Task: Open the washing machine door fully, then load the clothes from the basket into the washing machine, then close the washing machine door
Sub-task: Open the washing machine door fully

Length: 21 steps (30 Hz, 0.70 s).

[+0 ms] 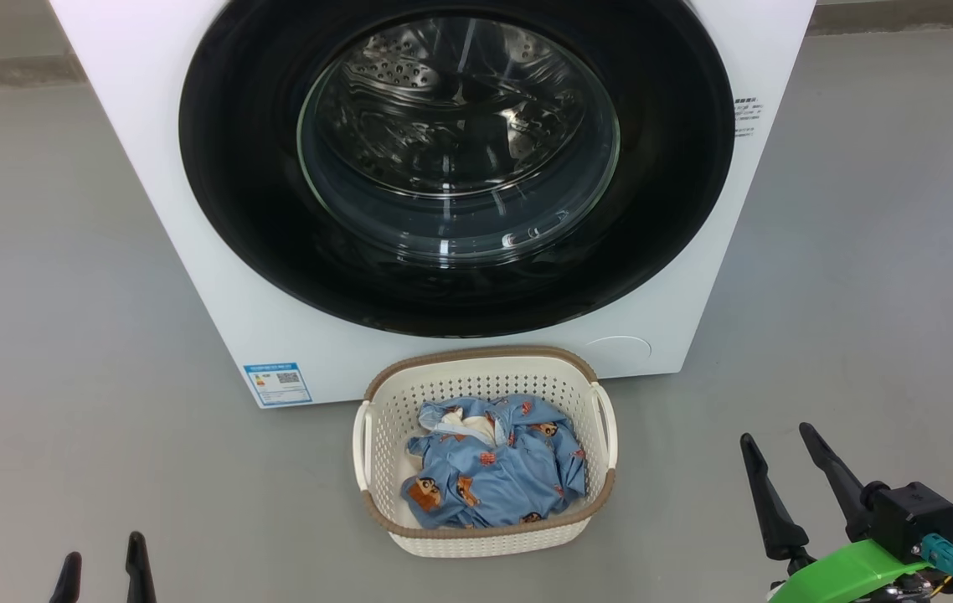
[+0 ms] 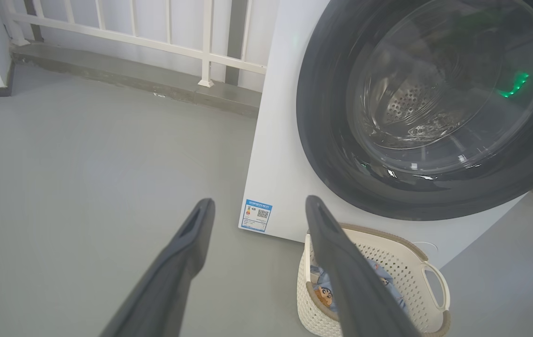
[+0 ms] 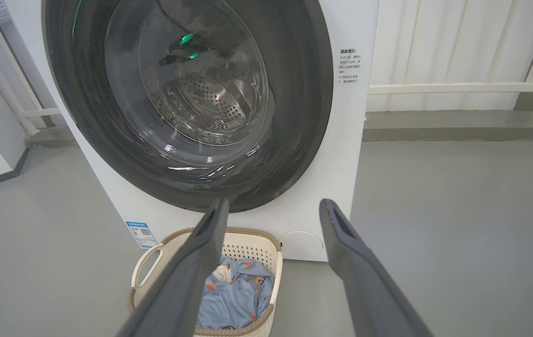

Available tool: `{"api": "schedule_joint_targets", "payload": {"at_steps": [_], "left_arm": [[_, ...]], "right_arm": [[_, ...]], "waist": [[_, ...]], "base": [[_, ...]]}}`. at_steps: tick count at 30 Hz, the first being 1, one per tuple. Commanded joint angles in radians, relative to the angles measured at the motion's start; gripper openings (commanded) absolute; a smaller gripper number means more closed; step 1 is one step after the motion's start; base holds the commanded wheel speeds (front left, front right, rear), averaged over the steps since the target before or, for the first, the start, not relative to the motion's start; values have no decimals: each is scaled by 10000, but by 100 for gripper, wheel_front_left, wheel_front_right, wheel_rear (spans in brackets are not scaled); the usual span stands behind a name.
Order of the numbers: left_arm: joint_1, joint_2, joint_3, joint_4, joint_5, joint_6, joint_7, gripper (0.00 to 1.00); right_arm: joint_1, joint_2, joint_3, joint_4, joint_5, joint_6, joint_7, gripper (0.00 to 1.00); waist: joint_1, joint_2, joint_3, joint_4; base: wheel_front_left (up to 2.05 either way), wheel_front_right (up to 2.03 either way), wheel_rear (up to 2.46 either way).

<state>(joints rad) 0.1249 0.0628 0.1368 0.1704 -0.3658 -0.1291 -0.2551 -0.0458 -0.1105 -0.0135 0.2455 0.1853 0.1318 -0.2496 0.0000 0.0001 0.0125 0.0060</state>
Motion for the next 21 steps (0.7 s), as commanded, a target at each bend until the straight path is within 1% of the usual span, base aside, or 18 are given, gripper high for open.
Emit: {"api": "schedule_joint_targets", "payload": {"at_steps": [1, 12, 21], "left_arm": [[-134, 99, 356, -283, 140, -16, -67, 100], [-111, 48, 356, -296, 239, -16, -67, 100], [-134, 31, 354, -273, 273, -16, -67, 100]], "right_arm": [[-258, -100, 173, -200, -92, -11, -122, 100], [-278, -140, 40, -44, -431, -11, -122, 100], [-316, -72, -24, -15, -453, -11, -122, 100]], "waist": [[0, -1, -5, 0], [0, -1, -9, -31], [0, -1, 6, -48]], "base": [[0, 0, 0], [0, 0, 0], [0, 0, 0]]}}
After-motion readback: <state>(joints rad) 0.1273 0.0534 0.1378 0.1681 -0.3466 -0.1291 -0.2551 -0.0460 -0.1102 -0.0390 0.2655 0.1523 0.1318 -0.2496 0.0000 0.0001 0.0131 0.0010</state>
